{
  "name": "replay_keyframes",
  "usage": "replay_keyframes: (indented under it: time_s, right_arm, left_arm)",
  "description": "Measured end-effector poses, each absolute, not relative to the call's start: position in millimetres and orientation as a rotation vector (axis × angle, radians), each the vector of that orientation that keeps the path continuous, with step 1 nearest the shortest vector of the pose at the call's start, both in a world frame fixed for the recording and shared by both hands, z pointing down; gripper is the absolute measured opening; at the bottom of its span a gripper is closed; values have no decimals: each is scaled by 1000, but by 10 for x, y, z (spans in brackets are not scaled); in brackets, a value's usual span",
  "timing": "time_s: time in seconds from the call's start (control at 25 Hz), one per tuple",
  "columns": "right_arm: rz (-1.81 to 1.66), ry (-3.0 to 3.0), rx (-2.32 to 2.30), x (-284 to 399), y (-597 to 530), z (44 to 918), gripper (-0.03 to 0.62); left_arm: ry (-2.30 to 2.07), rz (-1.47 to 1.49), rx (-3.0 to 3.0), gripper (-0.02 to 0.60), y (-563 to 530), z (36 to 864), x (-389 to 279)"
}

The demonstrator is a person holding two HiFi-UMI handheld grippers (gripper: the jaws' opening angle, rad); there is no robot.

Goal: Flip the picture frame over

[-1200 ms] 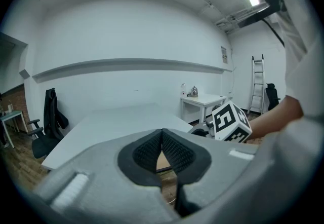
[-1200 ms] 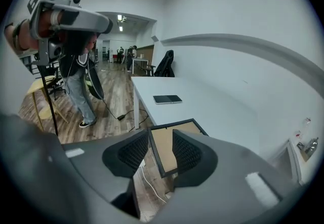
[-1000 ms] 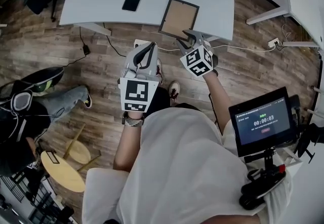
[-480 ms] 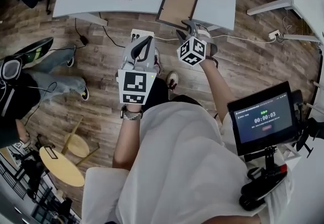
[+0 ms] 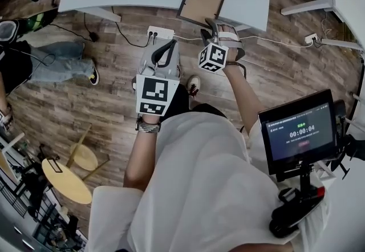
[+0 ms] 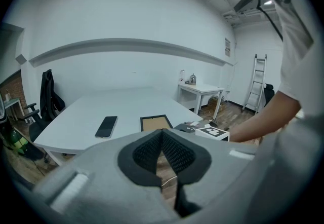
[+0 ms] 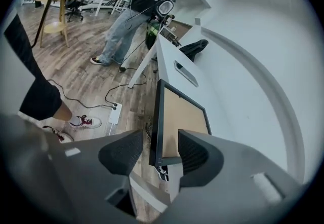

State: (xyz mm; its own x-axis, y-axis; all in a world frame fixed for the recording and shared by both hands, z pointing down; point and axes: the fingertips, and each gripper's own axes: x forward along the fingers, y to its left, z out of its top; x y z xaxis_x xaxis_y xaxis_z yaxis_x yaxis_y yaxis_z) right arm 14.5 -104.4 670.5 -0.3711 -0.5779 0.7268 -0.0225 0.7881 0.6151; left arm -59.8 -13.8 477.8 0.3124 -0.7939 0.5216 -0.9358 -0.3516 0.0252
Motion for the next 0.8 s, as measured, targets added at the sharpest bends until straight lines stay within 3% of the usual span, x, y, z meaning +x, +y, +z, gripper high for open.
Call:
replay_keyframes:
  time_s: [0.4, 0.52, 0.8]
  right_arm:
    - [-700, -1792, 462, 217, -1104, 6767, 213]
    - [-668, -1809, 485, 226, -1131, 6725, 161]
    - [-670, -1809, 481, 258, -1145, 6659, 149]
  left_arm:
    - [-1539, 611, 2249, 6, -83, 4777, -563]
    - [-1533, 607, 2255, 6, -104, 4787, -550]
    - [-1521, 613, 2269, 6, -148, 4791, -551]
